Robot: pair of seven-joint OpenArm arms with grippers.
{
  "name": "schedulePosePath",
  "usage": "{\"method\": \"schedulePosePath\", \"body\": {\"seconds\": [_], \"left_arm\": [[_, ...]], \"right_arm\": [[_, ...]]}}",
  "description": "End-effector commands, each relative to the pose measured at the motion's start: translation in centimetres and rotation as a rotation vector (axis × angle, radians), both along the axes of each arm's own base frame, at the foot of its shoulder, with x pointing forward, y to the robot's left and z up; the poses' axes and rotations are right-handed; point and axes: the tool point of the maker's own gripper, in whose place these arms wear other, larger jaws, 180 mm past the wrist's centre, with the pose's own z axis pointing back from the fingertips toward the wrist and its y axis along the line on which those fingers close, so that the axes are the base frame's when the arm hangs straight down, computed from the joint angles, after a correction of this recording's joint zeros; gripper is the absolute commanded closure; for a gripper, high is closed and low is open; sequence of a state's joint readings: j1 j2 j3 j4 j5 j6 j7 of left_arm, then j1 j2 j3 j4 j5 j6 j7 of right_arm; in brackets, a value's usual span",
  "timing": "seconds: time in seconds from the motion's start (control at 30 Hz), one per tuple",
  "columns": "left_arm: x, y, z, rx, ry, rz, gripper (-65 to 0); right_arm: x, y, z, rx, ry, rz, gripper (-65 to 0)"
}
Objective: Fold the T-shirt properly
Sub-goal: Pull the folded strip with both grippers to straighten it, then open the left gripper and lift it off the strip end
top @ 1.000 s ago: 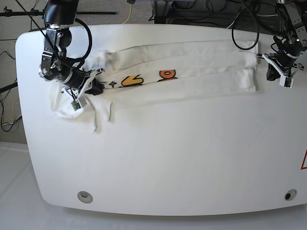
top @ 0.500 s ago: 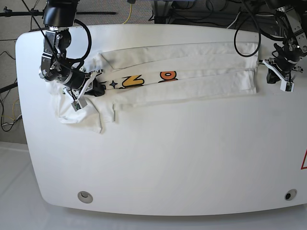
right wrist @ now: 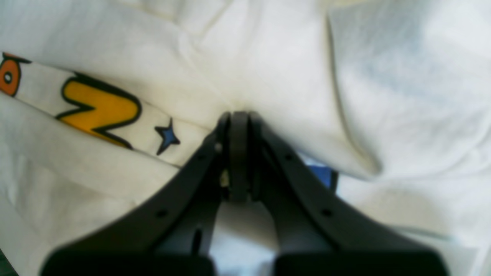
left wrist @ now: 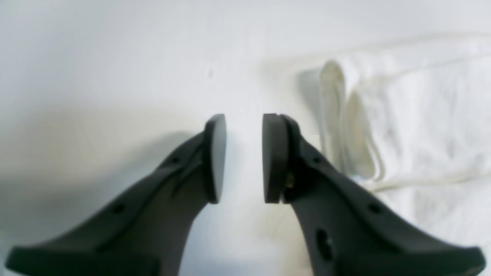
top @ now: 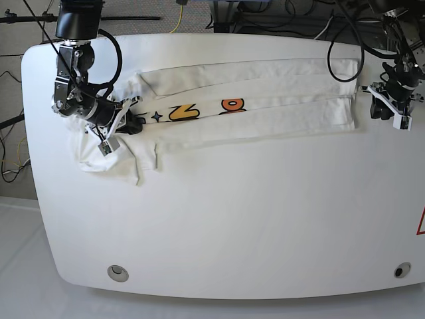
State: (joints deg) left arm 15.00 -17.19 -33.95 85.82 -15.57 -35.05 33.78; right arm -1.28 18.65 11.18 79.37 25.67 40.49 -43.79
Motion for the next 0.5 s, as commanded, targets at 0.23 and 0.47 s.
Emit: {"method": "schedulePosePath", "body": {"seconds": [0.23, 0.47], "left_arm": [[1.7, -0.4, 2.7, 0.032, -0.085, -0.040, -6.3], [2.4, -1.4, 3.2, 0.011, -0.127, -0.040, -6.5]], "right_arm": [[2.4, -1.4, 2.9, -0.067, -0.074, -0.003, -1.1], [2.2, -0.5, 2.6, -0.052, -0.078, -0.003, -1.1]]}}
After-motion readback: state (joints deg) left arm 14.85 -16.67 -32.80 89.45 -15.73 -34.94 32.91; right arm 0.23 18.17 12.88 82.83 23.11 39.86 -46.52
